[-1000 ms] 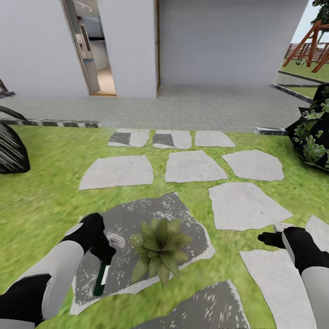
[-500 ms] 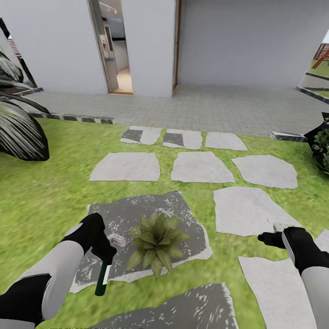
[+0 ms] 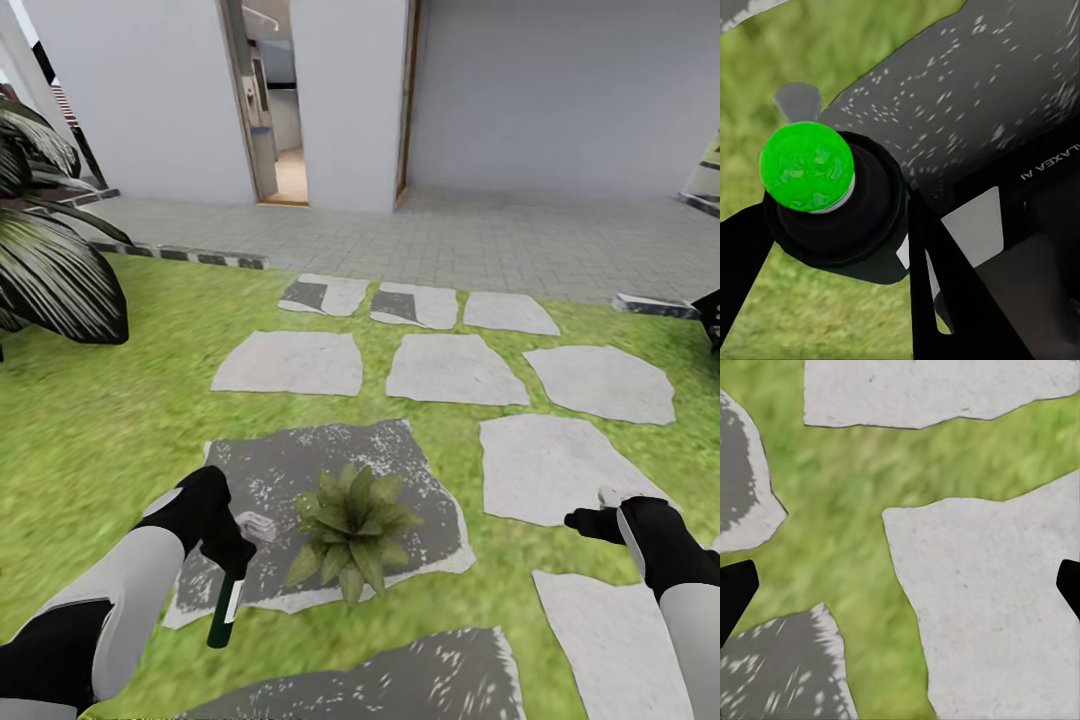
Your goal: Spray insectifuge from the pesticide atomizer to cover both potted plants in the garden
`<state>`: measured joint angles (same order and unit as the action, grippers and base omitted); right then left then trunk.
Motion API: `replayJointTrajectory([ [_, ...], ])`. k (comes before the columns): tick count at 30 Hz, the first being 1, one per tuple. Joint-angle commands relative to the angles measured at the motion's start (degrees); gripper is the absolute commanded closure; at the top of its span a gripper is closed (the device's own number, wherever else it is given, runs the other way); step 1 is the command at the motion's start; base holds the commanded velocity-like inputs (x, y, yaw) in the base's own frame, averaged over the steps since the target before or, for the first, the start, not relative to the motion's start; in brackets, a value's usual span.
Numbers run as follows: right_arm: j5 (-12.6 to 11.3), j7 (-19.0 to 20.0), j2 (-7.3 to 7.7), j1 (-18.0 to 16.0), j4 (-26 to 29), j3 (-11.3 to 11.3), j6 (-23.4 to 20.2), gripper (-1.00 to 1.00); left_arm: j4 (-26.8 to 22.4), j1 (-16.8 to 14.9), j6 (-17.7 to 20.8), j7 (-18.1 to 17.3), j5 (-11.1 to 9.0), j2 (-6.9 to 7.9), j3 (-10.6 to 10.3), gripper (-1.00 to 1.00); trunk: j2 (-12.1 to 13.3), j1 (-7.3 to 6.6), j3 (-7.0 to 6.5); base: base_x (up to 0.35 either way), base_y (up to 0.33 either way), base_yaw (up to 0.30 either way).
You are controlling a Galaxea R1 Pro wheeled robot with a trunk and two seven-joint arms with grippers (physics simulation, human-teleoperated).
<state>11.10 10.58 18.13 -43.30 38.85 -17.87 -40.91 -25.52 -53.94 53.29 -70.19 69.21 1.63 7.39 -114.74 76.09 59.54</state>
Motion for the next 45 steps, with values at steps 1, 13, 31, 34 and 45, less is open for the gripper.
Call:
replayJointTrajectory([
  [1, 0.6, 0.5, -0.03, 0.0, 0.1, -0.2, -0.2, -1.00, -0.1, 0.0, 0.3, -0.5, 0.7, -0.11, 0.4, 1.00, 0.0, -0.01, 0.05, 0.000, 0.000, 0.057],
  [13, 0.6, 0.5, 0.03, 0.0, 0.1, -0.2, -0.2, -1.00, 0.0, 0.0, 0.4, -0.6, 2.5, -1.88, -0.5, 1.00, 0.0, -0.01, 0.05, 0.068, -0.081, 0.006],
  [31, 0.6, 0.5, 0.03, 0.0, 0.1, -0.2, -0.2, -1.00, 5.4, 0.0, 0.4, -0.5, 4.4, -1.89, -2.1, 1.00, 0.0, -0.01, 0.05, 0.046, -0.048, 0.000],
  [34, 0.6, 0.5, 0.03, 0.0, 0.1, -0.2, -0.2, -1.00, 5.5, 0.0, 0.4, -0.5, 4.5, -1.82, -2.0, 1.00, 0.0, -0.01, 0.05, 0.000, 0.000, 0.000],
  [45, 0.6, 0.5, 0.02, 0.0, 0.1, -0.2, -0.2, -1.00, 5.5, 0.0, 0.4, -0.4, 7.1, -0.54, -2.0, 1.00, 0.0, -0.01, 0.05, 0.000, 0.000, 0.000],
])
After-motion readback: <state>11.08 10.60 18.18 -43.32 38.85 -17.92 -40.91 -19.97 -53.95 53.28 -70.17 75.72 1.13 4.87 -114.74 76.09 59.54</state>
